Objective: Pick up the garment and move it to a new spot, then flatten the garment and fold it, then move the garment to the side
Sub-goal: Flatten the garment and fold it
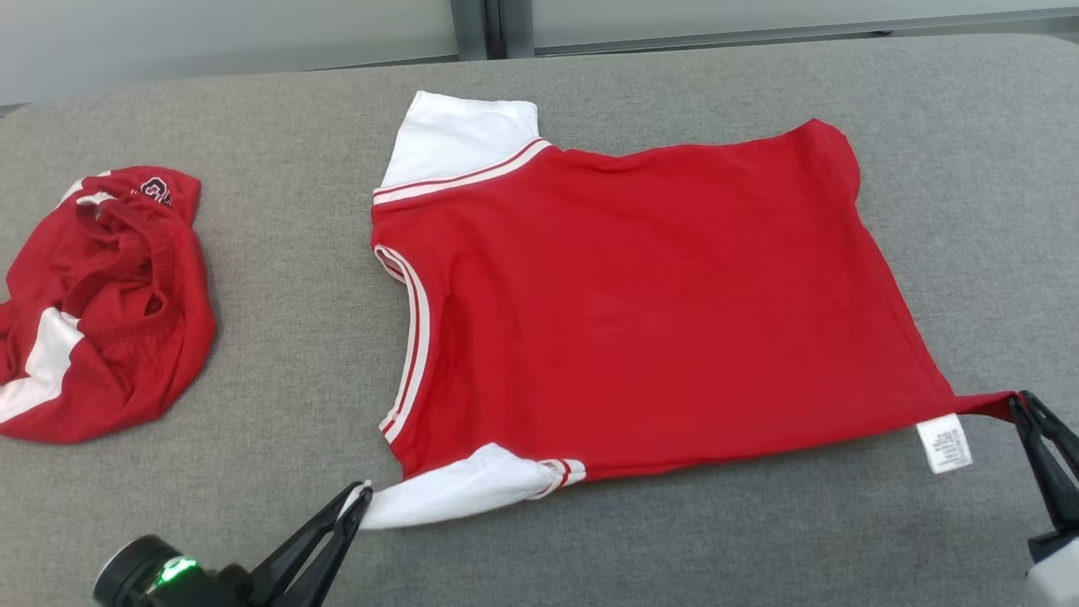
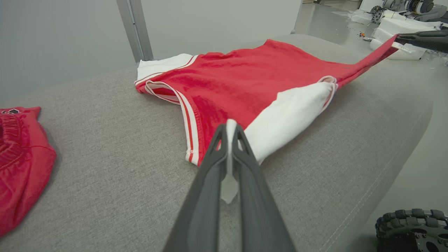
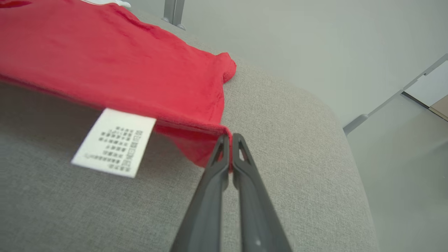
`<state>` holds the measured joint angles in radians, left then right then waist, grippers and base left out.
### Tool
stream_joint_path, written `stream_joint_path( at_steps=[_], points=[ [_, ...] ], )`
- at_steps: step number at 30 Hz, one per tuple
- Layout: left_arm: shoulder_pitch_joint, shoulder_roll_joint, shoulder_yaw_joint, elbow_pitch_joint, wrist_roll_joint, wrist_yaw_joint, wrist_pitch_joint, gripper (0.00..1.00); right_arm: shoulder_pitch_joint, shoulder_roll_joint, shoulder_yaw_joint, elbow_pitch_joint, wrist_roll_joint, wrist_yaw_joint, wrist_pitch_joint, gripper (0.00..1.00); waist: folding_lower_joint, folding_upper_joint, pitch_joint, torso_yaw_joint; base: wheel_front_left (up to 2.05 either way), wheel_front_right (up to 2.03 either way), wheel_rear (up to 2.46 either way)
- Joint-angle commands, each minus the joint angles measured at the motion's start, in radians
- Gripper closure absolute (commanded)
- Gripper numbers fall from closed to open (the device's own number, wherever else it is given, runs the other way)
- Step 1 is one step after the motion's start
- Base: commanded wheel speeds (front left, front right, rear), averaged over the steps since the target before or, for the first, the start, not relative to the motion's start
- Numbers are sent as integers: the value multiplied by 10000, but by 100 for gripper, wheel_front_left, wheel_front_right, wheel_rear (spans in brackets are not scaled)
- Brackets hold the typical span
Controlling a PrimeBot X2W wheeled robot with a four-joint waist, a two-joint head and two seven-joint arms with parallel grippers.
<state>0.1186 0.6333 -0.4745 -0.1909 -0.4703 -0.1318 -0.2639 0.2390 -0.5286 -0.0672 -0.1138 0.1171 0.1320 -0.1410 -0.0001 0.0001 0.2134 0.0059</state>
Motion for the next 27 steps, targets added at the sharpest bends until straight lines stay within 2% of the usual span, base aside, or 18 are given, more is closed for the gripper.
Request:
stream_joint_path(
  at_steps=[1,12,23,24,25,26,27],
  points=[
    [-454,-5,-145,212,89,23,41,100,-327,-24,97,65,182,-23,176,100,1,-1,101,73,0,0,0],
    [-3537,-391,-1100,1962,468,23,99,100,-2255,-498,1173,960,561,-23,956,100,1,-1,932,351,0,0,0],
    [-5396,-593,-1548,2917,936,23,-12,100,-3870,-618,1600,1898,356,-23,722,100,1,-1,1838,465,0,0,0],
    [-5518,-613,-1586,3001,959,23,-18,96,-3974,-590,1638,1998,351,-23,682,100,1,-1,1911,472,0,0,0],
    [-5606,-627,-1608,3075,984,23,-13,77,-4064,-567,1667,2080,330,-23,659,100,1,-1,1957,476,0,0,0],
    [-5697,-664,-1625,3163,996,23,-9,51,-4169,-543,1692,2176,300,-23,619,74,1,-1,2011,481,0,0,0],
    [-5763,-699,-1628,3239,1002,23,-13,22,-4256,-518,1716,2235,262,-23,565,62,1,-1,2046,484,0,0,0]
  ],
)
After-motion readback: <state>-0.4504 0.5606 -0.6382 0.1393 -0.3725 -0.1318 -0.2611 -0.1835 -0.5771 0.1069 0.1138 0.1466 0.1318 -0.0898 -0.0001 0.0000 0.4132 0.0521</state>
